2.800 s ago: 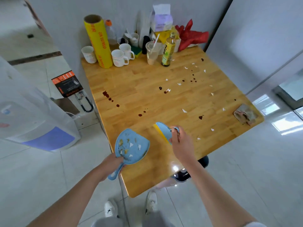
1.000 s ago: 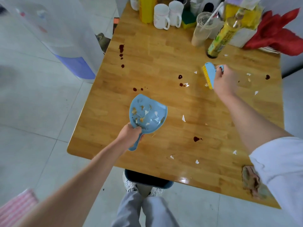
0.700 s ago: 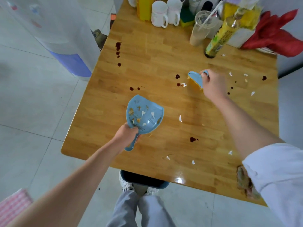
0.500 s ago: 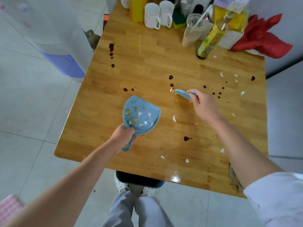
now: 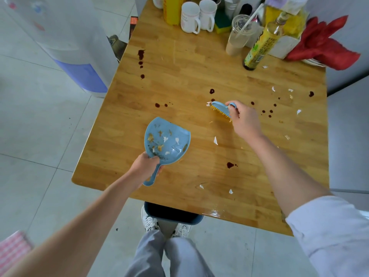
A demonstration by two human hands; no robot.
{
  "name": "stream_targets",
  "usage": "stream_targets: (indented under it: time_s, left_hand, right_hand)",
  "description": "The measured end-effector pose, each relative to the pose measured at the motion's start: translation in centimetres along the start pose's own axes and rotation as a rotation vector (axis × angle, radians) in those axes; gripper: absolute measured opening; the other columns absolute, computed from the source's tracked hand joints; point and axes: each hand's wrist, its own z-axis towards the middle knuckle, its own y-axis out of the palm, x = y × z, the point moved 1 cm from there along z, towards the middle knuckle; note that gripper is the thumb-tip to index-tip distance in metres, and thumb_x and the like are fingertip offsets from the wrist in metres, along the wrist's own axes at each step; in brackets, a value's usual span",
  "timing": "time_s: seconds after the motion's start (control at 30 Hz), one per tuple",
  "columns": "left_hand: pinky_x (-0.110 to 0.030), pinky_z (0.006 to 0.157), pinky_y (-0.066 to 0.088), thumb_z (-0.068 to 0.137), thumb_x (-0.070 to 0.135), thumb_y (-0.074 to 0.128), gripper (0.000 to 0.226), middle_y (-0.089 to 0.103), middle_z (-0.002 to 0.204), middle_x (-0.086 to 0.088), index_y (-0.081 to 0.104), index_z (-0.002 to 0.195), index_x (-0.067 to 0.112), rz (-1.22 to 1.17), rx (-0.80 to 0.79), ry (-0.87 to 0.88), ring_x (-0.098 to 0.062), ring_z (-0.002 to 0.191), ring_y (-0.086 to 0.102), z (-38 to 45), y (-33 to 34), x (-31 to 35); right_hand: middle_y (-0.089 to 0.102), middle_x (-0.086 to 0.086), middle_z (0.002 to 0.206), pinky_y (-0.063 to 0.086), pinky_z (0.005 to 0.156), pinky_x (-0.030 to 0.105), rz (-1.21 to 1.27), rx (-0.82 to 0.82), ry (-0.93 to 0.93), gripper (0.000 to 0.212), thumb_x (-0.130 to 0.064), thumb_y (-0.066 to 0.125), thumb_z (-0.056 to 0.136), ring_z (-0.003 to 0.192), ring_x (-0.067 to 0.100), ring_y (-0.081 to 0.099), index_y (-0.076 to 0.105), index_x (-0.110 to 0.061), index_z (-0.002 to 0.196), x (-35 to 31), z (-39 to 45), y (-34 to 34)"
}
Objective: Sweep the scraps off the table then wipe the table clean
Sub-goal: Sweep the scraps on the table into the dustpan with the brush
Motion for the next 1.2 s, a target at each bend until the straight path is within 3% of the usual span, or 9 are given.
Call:
stream_targets:
  time_s: [0.1, 0.2, 0.33, 0.47, 0.6, 0.77, 0.9, 1.0, 1.2]
  left_hand:
    - [-0.024, 0.053, 0.045, 0.089, 0.012, 0.044, 0.022, 0.065, 0.06, 0.001, 0.065, 0.089, 0.009, -0.019, 0.026, -0.001, -0.011, 0.051, 0.057, -0.1, -0.4, -0.7]
    - [-0.028, 0.058, 0.046, 0.09, 0.011, 0.046, 0.021, 0.068, 0.066, 0.0, 0.065, 0.096, 0.011, -0.062, 0.045, -0.015, -0.013, 0.056, 0.06, -0.3, -1.1, -1.7]
    - [-0.027, 0.057, 0.046, 0.089, 0.008, 0.044, 0.019, 0.064, 0.063, -0.002, 0.062, 0.089, 0.008, -0.059, 0.016, -0.036, -0.014, 0.054, 0.057, -0.8, -1.8, -3.0]
    - [-0.026, 0.055, 0.042, 0.089, 0.009, 0.041, 0.021, 0.062, 0.06, -0.002, 0.059, 0.077, 0.01, 0.003, 0.001, -0.035, -0.014, 0.052, 0.053, -1.1, -1.9, -3.4]
    - [-0.029, 0.06, 0.045, 0.088, 0.009, 0.042, 0.019, 0.062, 0.061, -0.003, 0.059, 0.078, 0.01, -0.001, -0.007, -0.044, -0.017, 0.056, 0.054, -1.4, -1.7, -4.5]
    - [-0.034, 0.065, 0.045, 0.089, 0.008, 0.043, 0.019, 0.063, 0.063, -0.006, 0.059, 0.08, 0.007, -0.029, 0.002, -0.043, -0.021, 0.061, 0.055, -2.2, -1.8, -6.3]
    - [-0.031, 0.062, 0.047, 0.091, 0.006, 0.045, 0.018, 0.064, 0.062, -0.003, 0.062, 0.086, 0.006, -0.06, 0.037, -0.063, -0.018, 0.059, 0.056, -2.9, -1.7, -8.0]
    - [-0.034, 0.064, 0.048, 0.092, 0.005, 0.045, 0.018, 0.064, 0.063, -0.004, 0.062, 0.089, 0.006, -0.07, 0.031, -0.062, -0.02, 0.061, 0.057, -3.4, -1.3, -8.9]
    - [-0.028, 0.057, 0.046, 0.093, 0.006, 0.045, 0.016, 0.063, 0.06, -0.001, 0.06, 0.089, 0.006, -0.029, 0.02, -0.047, -0.015, 0.054, 0.057, -4.5, -0.1, -9.9]
  right_hand:
    - [0.065, -0.001, 0.071, 0.035, 0.047, 0.028, 0.004, -0.111, -0.08, 0.025, -0.025, 0.045, 0.105, 0.05, 0.013, 0.05, 0.067, -0.024, 0.118, -0.7, -1.4, 0.6]
    - [0.07, 0.0, 0.077, 0.034, 0.045, 0.015, 0.019, -0.205, -0.146, 0.023, -0.027, 0.047, 0.104, 0.052, 0.006, 0.054, 0.067, -0.031, 0.115, -0.3, -3.1, 0.4]
    - [0.068, -0.012, 0.081, 0.04, 0.046, 0.012, 0.106, -0.054, -0.043, 0.022, -0.034, 0.045, 0.103, 0.06, 0.002, 0.062, 0.064, -0.043, 0.111, 0.4, -2.5, -1.2]
    - [0.068, -0.009, 0.081, 0.052, 0.062, 0.027, 0.104, -0.052, -0.011, 0.023, -0.031, 0.046, 0.103, 0.072, 0.007, 0.066, 0.066, -0.037, 0.111, -1.4, -0.9, 0.3]
    - [0.07, 0.004, 0.078, 0.037, 0.047, 0.022, 0.059, -0.204, -0.099, 0.023, -0.029, 0.045, 0.104, 0.049, 0.007, 0.05, 0.066, -0.031, 0.113, -3.2, -2.4, 2.2]
    - [0.067, -0.008, 0.076, 0.037, 0.047, 0.021, 0.059, -0.373, -0.146, 0.021, -0.029, 0.047, 0.104, 0.055, 0.009, 0.057, 0.065, -0.037, 0.112, -3.1, -7.9, 1.2]
    - [0.069, -0.015, 0.081, 0.036, 0.043, 0.007, 0.175, -0.093, 0.026, 0.021, -0.033, 0.048, 0.103, 0.057, -0.008, 0.06, 0.066, -0.039, 0.111, -0.7, -8.1, -3.1]
    - [0.07, -0.012, 0.079, 0.042, 0.055, 0.005, 0.188, 0.127, 0.118, 0.021, -0.032, 0.046, 0.103, 0.072, -0.007, 0.066, 0.066, -0.035, 0.107, 1.8, -7.0, -6.4]
    - [0.069, -0.001, 0.075, 0.044, 0.05, 0.009, 0.088, 0.194, 0.313, 0.02, -0.029, 0.042, 0.101, 0.065, -0.003, 0.063, 0.062, -0.031, 0.098, 5.3, -7.6, -5.5]
